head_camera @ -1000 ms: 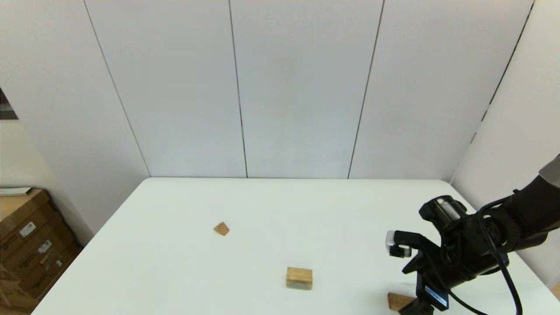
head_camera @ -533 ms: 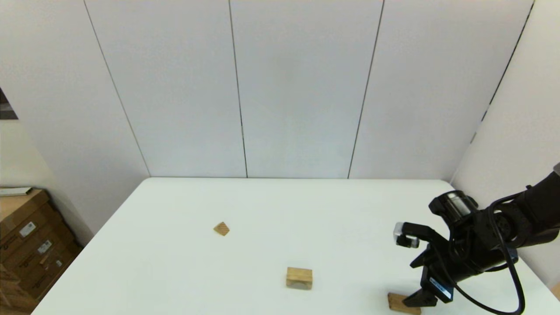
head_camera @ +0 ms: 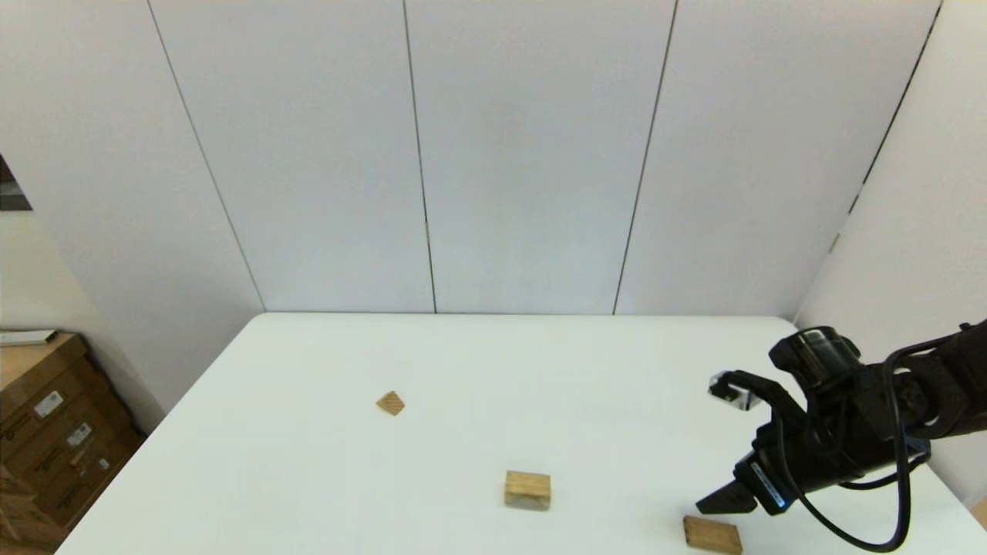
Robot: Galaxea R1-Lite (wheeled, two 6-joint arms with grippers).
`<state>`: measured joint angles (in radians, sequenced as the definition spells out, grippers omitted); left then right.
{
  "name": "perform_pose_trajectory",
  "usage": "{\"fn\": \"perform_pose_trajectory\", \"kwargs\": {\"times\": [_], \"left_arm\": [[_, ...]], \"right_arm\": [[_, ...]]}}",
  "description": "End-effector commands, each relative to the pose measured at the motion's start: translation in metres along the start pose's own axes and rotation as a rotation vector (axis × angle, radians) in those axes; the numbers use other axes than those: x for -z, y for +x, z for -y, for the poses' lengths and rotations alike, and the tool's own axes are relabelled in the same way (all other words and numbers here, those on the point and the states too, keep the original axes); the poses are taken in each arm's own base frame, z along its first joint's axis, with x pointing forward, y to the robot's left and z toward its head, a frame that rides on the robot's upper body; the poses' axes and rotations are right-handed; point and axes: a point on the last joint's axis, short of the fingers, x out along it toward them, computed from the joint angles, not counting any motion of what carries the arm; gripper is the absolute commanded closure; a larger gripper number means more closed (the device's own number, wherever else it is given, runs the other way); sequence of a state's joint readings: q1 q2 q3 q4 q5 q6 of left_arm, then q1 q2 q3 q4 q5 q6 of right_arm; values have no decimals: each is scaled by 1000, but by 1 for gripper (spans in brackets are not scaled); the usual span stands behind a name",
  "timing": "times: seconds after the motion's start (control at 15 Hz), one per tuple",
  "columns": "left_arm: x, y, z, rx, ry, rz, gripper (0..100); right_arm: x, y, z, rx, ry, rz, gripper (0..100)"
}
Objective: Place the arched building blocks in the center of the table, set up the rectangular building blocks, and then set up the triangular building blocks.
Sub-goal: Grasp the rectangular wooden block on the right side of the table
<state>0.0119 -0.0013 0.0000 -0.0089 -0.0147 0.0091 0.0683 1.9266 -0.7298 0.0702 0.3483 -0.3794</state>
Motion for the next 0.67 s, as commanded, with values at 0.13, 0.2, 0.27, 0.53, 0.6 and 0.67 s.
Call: {"fn": "perform_pose_trajectory", "kwargs": {"times": [0.13,0.2,0.27,0.53,0.6,0.67], "left_arm": [[0,0,0,0,0,-3,0],[1,0,0,0,0,-4,0],[1,0,0,0,0,-4,0],[1,0,0,0,0,-4,0],[1,0,0,-1,0,-4,0],[1,0,0,0,0,-4,0]], "right_arm": [[16,-38,-22,13,274,88,0],[19,-44,-26,14,334,108,0],[21,-52,-30,17,411,131,0],[26,-78,-43,3,645,232,0],[28,-83,-46,-1,689,255,0],[31,-85,-47,14,731,261,0]]}}
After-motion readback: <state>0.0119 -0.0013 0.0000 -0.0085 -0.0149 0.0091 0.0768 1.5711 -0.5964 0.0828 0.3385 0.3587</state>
